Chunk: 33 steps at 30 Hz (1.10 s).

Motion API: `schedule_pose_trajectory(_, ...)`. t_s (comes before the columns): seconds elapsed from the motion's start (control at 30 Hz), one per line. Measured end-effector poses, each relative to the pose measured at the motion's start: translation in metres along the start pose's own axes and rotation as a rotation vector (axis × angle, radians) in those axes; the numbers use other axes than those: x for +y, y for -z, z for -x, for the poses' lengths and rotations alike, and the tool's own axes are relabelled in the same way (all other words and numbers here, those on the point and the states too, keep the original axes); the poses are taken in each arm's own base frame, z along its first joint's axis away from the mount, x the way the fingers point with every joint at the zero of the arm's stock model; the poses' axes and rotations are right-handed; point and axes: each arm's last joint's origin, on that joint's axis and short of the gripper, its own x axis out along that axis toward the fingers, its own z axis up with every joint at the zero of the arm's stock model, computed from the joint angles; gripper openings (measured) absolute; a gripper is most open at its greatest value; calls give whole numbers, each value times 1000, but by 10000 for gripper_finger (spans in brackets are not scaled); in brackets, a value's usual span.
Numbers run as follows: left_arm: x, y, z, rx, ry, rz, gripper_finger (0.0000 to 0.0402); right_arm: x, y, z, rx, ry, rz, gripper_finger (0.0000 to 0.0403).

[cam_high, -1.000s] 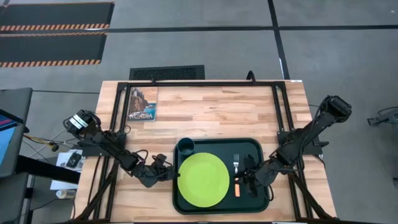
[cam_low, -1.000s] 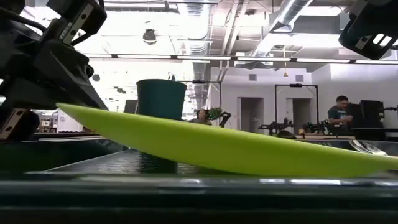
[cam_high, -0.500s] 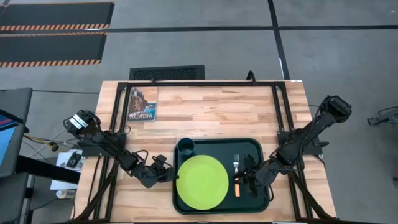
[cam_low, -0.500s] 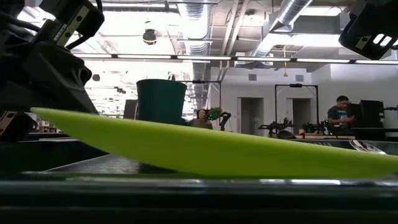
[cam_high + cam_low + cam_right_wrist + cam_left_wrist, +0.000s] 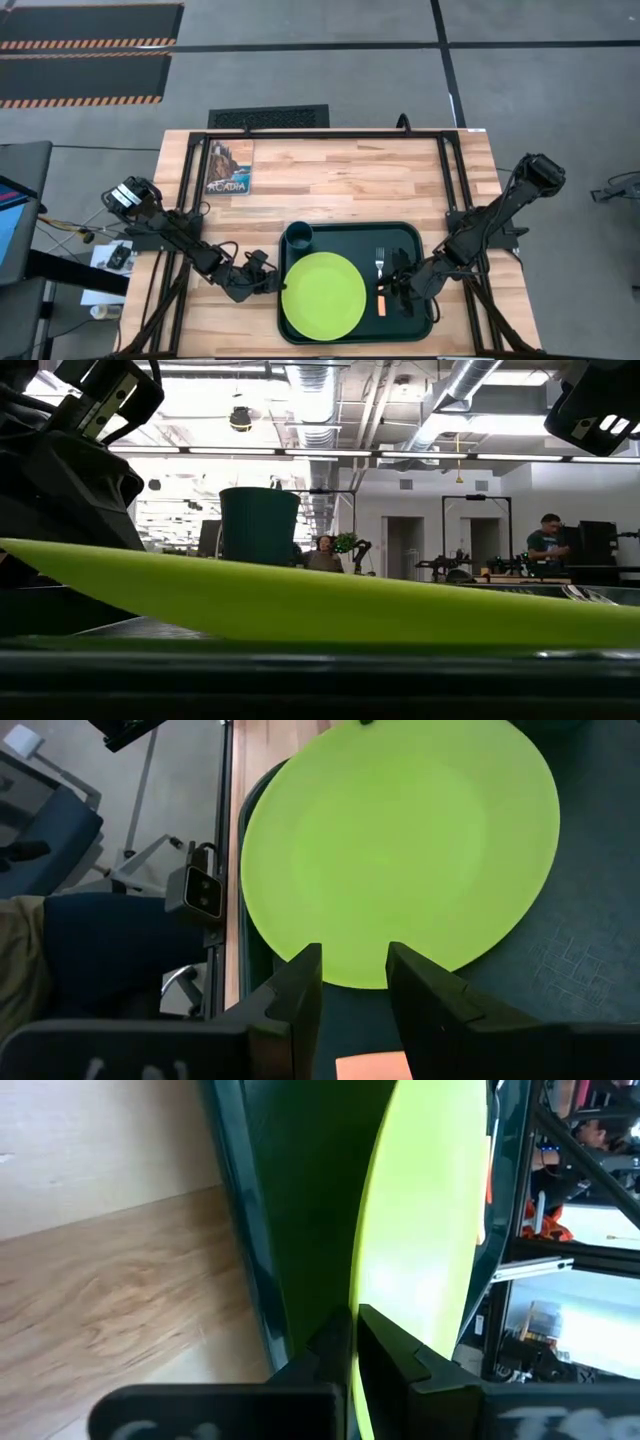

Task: Pick and place plate/cup/fork/spoon on tray
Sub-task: Put the light green plate on the black tray to the left of the light orange fork

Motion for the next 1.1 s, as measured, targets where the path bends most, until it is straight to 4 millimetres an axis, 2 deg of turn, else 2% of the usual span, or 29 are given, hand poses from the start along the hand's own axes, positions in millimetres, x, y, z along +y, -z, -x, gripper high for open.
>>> schedule_pose_trajectory(0.13,0,0,0,-8,3,-2,19,0,0,0,0,0,3,140)
schedule_pose_trajectory(0.5,0,-1,0,-42,13,-18,102,0,0,0,0,0,2,140)
schedule_pose_trajectory(0.87,-1,-2,1,-53,18,-25,131,0,0,0,0,0,2,140)
schedule_pose_trajectory(1.1,-7,-1,8,-27,33,-29,148,0,0,0,-8,7,2,140)
